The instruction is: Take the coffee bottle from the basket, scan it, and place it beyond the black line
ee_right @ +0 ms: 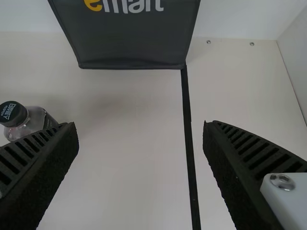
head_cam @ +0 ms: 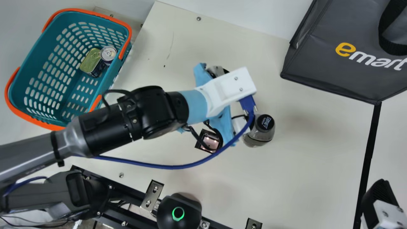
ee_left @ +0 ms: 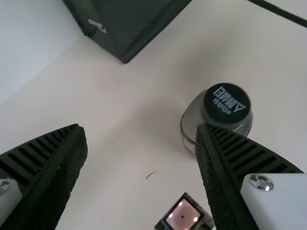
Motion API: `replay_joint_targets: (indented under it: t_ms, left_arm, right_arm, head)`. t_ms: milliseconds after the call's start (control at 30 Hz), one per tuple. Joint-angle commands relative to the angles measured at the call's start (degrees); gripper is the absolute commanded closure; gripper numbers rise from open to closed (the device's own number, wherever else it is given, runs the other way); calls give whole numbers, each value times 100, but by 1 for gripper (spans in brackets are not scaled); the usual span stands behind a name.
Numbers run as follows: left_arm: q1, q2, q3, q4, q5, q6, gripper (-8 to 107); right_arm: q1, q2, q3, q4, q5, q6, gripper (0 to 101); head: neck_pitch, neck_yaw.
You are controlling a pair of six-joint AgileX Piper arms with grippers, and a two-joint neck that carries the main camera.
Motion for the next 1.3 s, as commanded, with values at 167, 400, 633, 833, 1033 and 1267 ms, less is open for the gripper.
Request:
replay_joint_targets:
  t_ms: [167, 400, 633, 833, 1033, 1267]
  left_arm:
    - [266, -373, 273, 203, 110, -216, 9]
    - [617, -748, 508, 305, 259, -343, 9]
    - [989, -1106, 784, 346, 376, -426, 9]
    - [1332, -1387, 1041, 307, 451, -400, 9]
    - [1721, -1612, 1249, 215, 515, -270, 9]
    - [2183, -1831, 1422, 89, 602, -77, 9]
  right_arm:
    - [0, 0, 0, 0, 0, 0, 10]
    - [0, 0, 0, 0, 0, 0, 10]
    - [0, 0, 0, 0, 0, 0, 10]
    - [0, 0, 0, 0, 5, 0, 10]
    - [0, 0, 0, 0, 5, 0, 10]
    - [0, 0, 0, 0, 5, 0, 10]
  head:
    - [-148, 14]
    - [-148, 14]
    - [-148, 14]
    - [-148, 14]
    - [-148, 14]
    - [-148, 14]
